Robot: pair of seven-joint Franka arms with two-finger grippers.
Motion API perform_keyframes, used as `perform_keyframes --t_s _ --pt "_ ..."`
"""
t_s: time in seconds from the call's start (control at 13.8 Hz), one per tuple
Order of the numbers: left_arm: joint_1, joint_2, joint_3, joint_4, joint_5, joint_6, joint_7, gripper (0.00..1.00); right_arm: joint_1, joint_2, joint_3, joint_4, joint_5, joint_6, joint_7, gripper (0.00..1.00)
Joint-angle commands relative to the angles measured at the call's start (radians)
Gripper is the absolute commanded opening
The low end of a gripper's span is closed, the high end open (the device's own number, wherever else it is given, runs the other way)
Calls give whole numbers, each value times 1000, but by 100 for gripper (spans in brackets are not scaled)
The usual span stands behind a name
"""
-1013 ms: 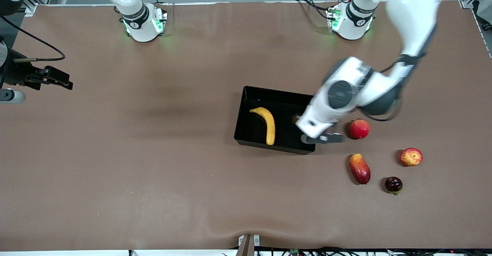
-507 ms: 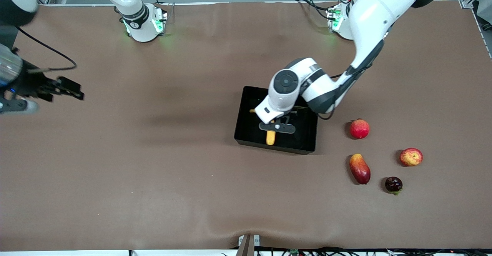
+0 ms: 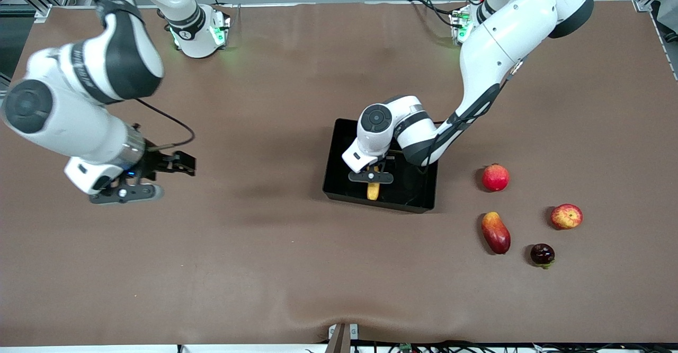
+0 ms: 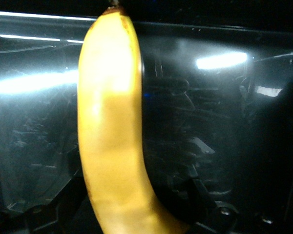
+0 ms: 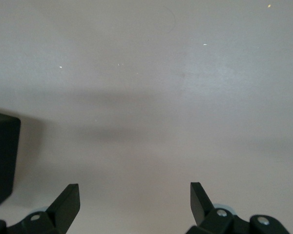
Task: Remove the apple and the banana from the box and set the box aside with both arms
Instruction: 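Lift the banana with the left gripper while the right gripper approaches the tray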
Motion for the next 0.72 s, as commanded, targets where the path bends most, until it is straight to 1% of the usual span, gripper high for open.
perform_keyframes --t_s 0.0,0.07,0.29,0.51,0.65 --pt "-13 1 2 11 26 6 -30 17 1 8 -6 28 1 -13 31 100" --pt "-13 1 2 12 25 6 -33 0 13 17 -6 28 -4 -13 31 100" --pt "-16 -23 1 20 26 -5 -15 0 25 22 -6 28 -5 -14 31 100" --pt "-8 -65 -7 23 26 -31 -2 0 27 33 -6 28 -5 -11 31 100" --pt "3 -109 -13 23 25 -43 4 0 27 40 -6 30 -5 10 31 100"
